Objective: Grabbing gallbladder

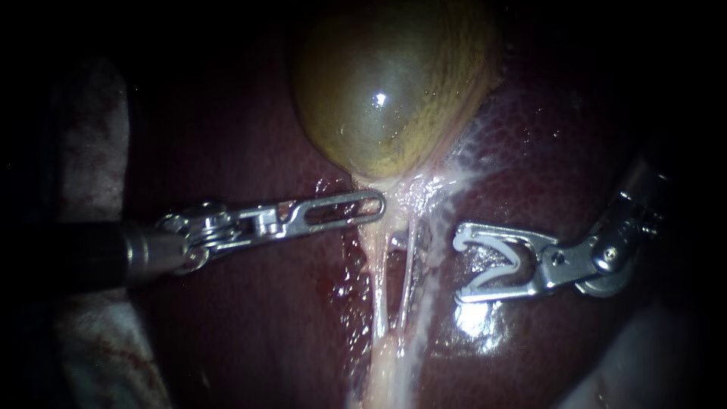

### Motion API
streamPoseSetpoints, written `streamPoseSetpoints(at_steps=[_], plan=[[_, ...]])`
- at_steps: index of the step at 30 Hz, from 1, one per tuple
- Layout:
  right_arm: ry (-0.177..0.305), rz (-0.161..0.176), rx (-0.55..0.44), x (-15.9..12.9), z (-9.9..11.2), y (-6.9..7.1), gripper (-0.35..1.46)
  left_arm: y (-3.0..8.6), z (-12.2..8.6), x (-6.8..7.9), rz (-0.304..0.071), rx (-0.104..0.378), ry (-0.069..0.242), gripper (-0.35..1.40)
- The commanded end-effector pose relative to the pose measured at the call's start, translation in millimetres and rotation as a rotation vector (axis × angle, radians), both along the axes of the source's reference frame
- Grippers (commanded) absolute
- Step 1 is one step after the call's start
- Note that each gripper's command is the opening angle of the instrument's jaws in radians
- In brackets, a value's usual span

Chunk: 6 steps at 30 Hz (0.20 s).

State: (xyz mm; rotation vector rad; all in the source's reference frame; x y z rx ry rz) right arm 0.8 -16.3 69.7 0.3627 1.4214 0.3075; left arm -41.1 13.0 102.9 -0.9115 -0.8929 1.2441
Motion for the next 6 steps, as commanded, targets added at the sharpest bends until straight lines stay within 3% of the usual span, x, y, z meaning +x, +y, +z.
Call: streamPoseSetpoints(at_steps=[1, 6], plan=[[0.0, 0.0, 0.0, 0.0, 0.0, 0.0, 0.6, 0.0, -0.1, 0.0, -0.002, 0.005, 0.0, -0.35], [0.0, 0.0, 0.0, 0.0, 0.0, 0.0, 0.6, -0.1, -0.1, 0.0, 0.0, 0.006, -0.002, -0.35]])
